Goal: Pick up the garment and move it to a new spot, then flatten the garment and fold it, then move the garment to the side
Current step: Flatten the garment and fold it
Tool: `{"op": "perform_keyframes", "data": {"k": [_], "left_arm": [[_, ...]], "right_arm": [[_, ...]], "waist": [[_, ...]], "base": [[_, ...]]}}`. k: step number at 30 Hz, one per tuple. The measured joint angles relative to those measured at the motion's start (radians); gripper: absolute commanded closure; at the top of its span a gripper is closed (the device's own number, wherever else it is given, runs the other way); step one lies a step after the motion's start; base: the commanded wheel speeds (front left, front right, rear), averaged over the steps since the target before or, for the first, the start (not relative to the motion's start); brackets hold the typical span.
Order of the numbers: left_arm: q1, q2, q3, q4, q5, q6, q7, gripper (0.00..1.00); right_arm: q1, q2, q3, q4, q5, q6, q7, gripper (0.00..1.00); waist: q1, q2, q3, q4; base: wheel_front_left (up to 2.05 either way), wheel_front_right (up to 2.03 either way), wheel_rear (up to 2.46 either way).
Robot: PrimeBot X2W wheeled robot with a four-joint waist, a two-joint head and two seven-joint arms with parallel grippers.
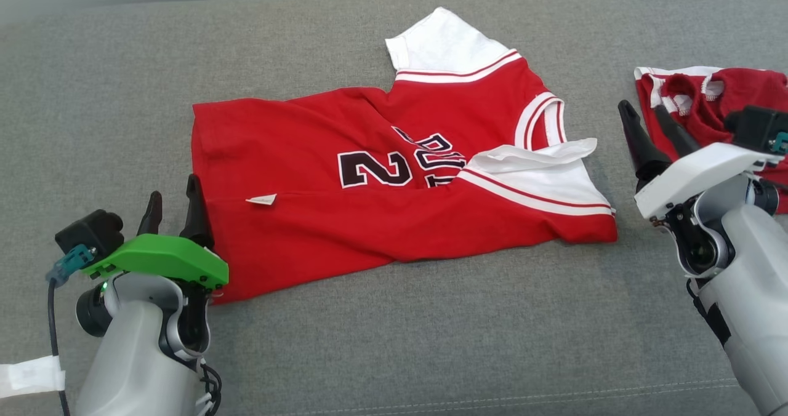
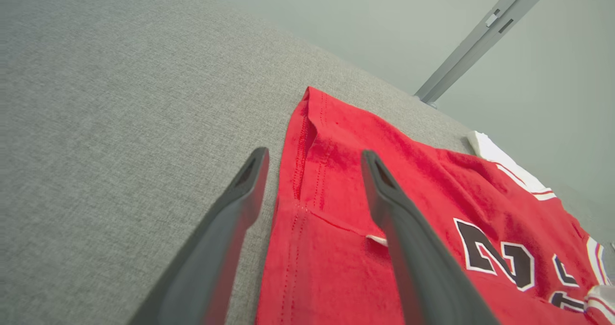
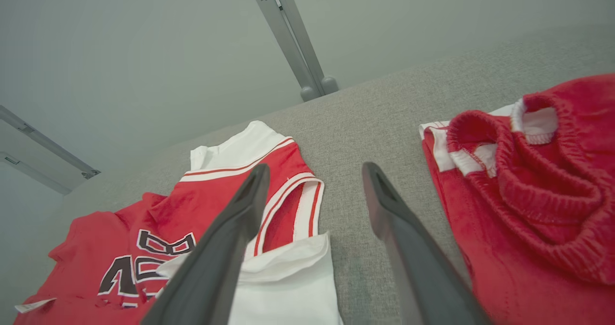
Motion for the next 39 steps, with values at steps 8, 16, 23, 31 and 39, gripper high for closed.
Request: {"op": "perform_keyframes", "data": {"k": [8,16,23,31,39], "left_arm": [[0.098,-0.002,0.020,0.025,-0.045,-0.038,-0.012,0.00],[0.201,-0.004,0.015,0.059,-0.104,-0.055,0.027,0.00],[0.219,-0.007,-0.010,0.057,-0.134,-0.067,0.060,0.00],[0.220,-0.009,-0.031,0.052,-0.145,-0.076,0.076,0.20],[0.219,-0.011,-0.073,0.033,-0.153,-0.087,0.085,1.00]], "right_arm": [[0.121,0.021,-0.006,0.012,0.002,0.007,-0.086,0.00],[0.219,0.076,-0.005,0.011,0.027,0.013,-0.114,0.00],[0.254,0.098,-0.004,0.007,0.038,0.014,-0.121,0.00],[0.270,0.131,0.010,0.014,0.044,0.014,-0.122,0.00],[0.290,0.146,0.003,0.064,0.075,0.014,-0.122,0.00]], "waist": [[0.0000,0.0000,-0.049,0.001],[0.0000,0.0000,-0.107,-0.002],[-0.0001,0.0000,-0.119,-0.026],[0.0000,0.0000,-0.106,-0.044],[0.0000,0.0000,-0.100,-0.034]], "base": [[0.00,0.00,0.00],[0.00,0.00,0.00],[0.00,0.00,0.00],[0.00,0.00,0.00],[0.00,0.00,0.00]]}}
